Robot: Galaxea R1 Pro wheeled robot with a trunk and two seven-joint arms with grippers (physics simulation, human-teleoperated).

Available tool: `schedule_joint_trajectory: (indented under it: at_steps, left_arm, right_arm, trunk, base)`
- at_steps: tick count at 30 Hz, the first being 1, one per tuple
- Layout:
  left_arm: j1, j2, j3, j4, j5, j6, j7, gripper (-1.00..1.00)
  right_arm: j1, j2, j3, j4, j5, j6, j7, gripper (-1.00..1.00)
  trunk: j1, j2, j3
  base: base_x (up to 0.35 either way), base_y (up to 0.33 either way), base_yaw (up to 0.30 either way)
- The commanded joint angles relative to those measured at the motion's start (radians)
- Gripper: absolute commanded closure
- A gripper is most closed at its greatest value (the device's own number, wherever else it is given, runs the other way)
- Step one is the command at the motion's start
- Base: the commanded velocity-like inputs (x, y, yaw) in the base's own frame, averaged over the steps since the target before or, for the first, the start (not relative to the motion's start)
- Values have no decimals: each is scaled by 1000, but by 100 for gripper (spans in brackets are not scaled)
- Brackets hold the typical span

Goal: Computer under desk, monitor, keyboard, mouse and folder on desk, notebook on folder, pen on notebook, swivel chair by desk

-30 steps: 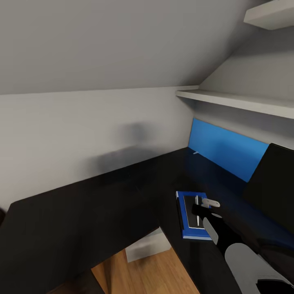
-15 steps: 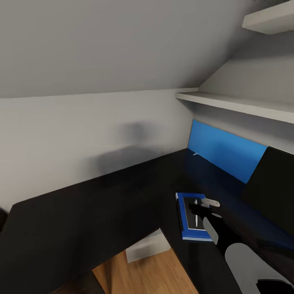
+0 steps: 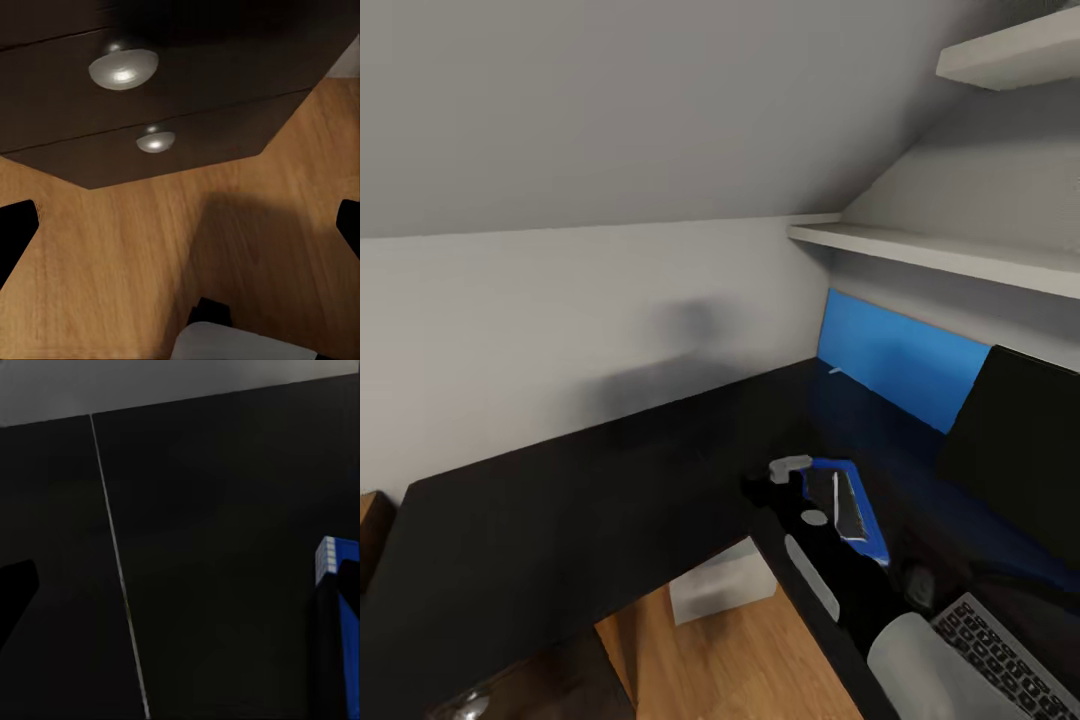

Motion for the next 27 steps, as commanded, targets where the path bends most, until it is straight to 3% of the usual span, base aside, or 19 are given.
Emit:
schedule_joint_trajectory:
  at_steps: [1, 6, 7, 9, 10, 18, 23, 27]
  left_arm:
    - [0, -1, 6, -1, -9, -2, -6, -100]
    - [0, 2, 5, 24, -10, 3, -6, -100]
    - [0, 2, 5, 25, -10, 5, -6, -100]
    - [0, 1, 5, 25, -10, 5, -7, -100]
    - [0, 1, 4, 25, -10, 6, -7, -100]
    - [0, 1, 4, 25, -10, 6, -6, -100]
    - [0, 1, 4, 25, -10, 7, -6, -100]
    - [0, 0, 4, 27, -10, 7, -6, -100]
  right_arm:
    - [0, 9, 14, -2, -8, 4, -9, -100]
    - [2, 35, 23, -6, -28, 4, -10, -100]
    - [18, 53, 24, -8, -24, 1, -28, -100]
    - [22, 61, 25, -8, -22, -1, -53, -100]
    - [27, 72, 40, -9, -21, -4, -108, -100]
    - [29, 78, 95, -10, -20, -20, -202, -100]
    - [29, 77, 144, -25, -19, -46, -229, -100]
    - [34, 77, 157, -28, -19, -48, -233, -100]
  trunk:
    - [0, -1, -1]
    - [0, -1, 0]
    - [0, -1, 1]
    - [0, -1, 4]
    - [0, -1, 5]
    - [0, -1, 13]
    - [0, -1, 13]
    - [0, -1, 14]
  base:
    - [-333, 0, 0]
    - [-334, 0, 2]
    - [-335, 0, 164]
    - [-335, 0, 169]
    - [-335, 0, 187]
    - [-335, 0, 214]
    - [-335, 0, 74]
    - [-335, 0, 5]
